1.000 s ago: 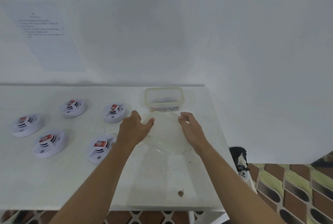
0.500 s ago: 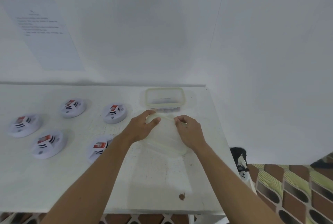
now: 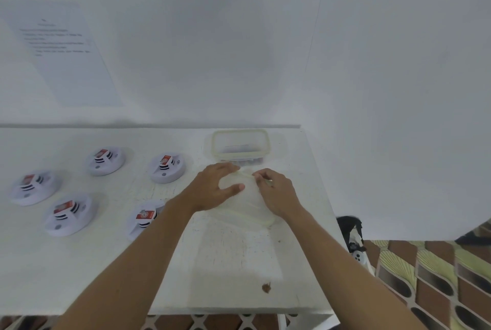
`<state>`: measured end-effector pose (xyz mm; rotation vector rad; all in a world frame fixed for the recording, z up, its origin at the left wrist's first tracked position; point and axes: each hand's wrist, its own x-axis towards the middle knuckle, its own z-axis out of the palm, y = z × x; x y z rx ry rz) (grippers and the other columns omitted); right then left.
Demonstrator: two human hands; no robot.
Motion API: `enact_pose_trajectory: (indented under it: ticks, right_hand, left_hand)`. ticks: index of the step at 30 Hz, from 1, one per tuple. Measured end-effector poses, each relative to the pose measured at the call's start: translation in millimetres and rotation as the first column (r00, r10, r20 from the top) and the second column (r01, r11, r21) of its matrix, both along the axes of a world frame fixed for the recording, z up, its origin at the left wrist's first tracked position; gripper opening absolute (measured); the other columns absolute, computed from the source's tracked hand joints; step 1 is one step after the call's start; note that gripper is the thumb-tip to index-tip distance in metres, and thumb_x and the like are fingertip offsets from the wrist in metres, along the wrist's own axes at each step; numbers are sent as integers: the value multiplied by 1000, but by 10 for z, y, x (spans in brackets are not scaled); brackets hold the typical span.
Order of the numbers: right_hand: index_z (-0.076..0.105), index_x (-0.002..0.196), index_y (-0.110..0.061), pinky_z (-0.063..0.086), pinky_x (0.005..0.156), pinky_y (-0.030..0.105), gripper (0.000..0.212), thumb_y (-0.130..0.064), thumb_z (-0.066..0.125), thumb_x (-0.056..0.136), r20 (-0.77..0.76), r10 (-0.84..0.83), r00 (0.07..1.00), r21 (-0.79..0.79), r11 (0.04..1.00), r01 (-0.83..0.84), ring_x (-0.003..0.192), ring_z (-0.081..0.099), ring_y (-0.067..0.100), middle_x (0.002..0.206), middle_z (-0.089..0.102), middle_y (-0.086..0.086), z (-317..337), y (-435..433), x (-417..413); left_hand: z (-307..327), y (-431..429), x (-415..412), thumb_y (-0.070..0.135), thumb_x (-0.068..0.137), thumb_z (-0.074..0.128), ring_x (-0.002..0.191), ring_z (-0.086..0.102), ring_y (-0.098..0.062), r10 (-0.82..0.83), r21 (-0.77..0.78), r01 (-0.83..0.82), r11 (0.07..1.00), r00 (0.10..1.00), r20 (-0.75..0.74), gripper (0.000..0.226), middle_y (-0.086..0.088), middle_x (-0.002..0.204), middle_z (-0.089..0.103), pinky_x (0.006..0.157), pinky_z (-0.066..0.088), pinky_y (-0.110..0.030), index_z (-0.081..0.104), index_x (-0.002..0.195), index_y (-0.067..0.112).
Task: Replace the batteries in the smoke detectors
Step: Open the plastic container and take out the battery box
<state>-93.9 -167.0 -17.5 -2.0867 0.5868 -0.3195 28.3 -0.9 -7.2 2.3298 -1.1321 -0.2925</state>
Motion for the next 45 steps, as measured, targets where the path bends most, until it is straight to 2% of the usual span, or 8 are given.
enact_pose_trajectory:
  ticks: [5, 9, 12, 15, 18, 30, 37, 45]
  right_hand:
    - [63, 116, -18, 41, 87, 28, 26, -32, 45, 104, 27, -69, 997, -55, 996, 70, 104, 59, 14, 119, 63, -5, 45, -99, -25]
    - [53, 131, -15, 48, 101, 42, 34, -34, 43, 104, 11, -124, 992, 52, 991, 123, 118, 55, 20, 132, 56, 1, 69, -128, -22]
    - [46, 136, -14, 44, 96, 34, 36, -34, 38, 106, -33, -58, 998, 115, 991, 62, 113, 53, 21, 131, 55, 5, 74, -57, 7]
    - [44, 136, -18, 42, 89, 31, 35, -36, 35, 108, -35, -6, 999, 118, 993, 10, 106, 54, 20, 127, 57, 6, 32, -17, 57]
    - [46, 133, -21, 40, 84, 29, 32, -36, 34, 108, -29, 11, 1000, 108, 994, -8, 105, 55, 21, 117, 58, 1, 12, -32, 85]
    - [50, 125, -24, 49, 94, 41, 29, -35, 28, 109, -16, -2, 1000, 100, 995, 3, 105, 59, 19, 112, 62, -2, -73, -46, 141]
    - [48, 128, -23, 48, 96, 41, 31, -34, 26, 109, -33, 3, 999, 114, 994, 1, 108, 58, 20, 115, 60, -2, -28, -21, 125]
    - [48, 126, -23, 49, 94, 45, 32, -37, 26, 108, -94, -22, 995, 61, 998, 28, 106, 59, 23, 112, 60, -2, 50, 16, 100]
  left_hand:
    - [-33, 7, -164, 65, 78, 65, 116, 46, -15, 212, -88, -214, 973, 977, -28, 62, 4, 121, 51, 91, 38, -28, 55, 122, 23]
    - [-10, -5, -269, 77, 70, 62, 81, 53, -18, 475, -8, -475, 880, 880, -4, 67, 1, 89, 52, 64, 39, -30, 50, 89, 14]
    - [39, -8, -274, 84, 69, 54, 66, 51, -16, 466, 69, -467, 881, 884, 33, 70, 2, 72, 53, 55, 36, -30, 45, 76, 15]
    - [58, -58, -218, 78, 78, 52, 92, 59, -20, 383, 108, -375, 921, 921, -66, 69, -1, 102, 61, 71, 44, -32, 53, 110, 16]
    - [85, -147, -180, 65, 91, 46, 123, 52, -24, 250, 40, -249, 968, 927, -280, 66, -5, 138, 53, 90, 40, -33, 38, 143, 26]
    - [-18, -184, -57, 69, 83, 57, 102, 65, -16, 130, -86, -221, 972, 798, -589, 57, 6, 122, 61, 89, 56, -43, 39, 132, 46]
    - [61, -174, -130, 63, 84, 62, 99, 51, -12, 240, -83, -285, 955, 905, -350, 63, 5, 111, 50, 70, 38, -21, 40, 137, 37]
    - [54, -100, -146, 69, 77, 64, 125, 50, -19, 205, 20, -207, 978, 943, -263, 85, 1, 143, 49, 94, 42, -32, 30, 147, 34]
